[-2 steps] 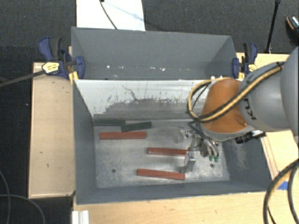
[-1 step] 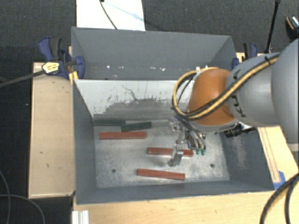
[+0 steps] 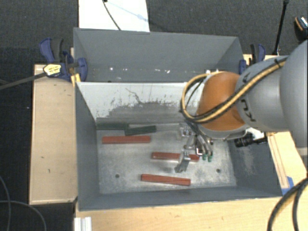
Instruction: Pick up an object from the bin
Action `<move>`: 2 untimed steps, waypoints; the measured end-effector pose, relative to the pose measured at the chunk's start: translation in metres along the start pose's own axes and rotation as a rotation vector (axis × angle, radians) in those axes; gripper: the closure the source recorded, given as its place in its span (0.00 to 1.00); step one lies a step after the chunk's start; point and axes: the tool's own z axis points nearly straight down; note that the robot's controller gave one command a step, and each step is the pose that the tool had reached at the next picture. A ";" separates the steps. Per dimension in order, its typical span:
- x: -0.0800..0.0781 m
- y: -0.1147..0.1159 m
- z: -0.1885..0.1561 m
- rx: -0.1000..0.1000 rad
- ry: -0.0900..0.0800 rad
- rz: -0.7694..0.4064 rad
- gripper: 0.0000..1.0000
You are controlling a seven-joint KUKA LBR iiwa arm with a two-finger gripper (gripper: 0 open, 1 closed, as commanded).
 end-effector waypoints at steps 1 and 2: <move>0.001 0.020 0.031 0.000 0.004 0.079 0.00; 0.001 0.020 0.031 0.001 0.004 0.075 0.00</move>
Offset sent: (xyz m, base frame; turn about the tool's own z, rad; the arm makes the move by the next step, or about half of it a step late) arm 0.0030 0.0187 -0.0302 0.0811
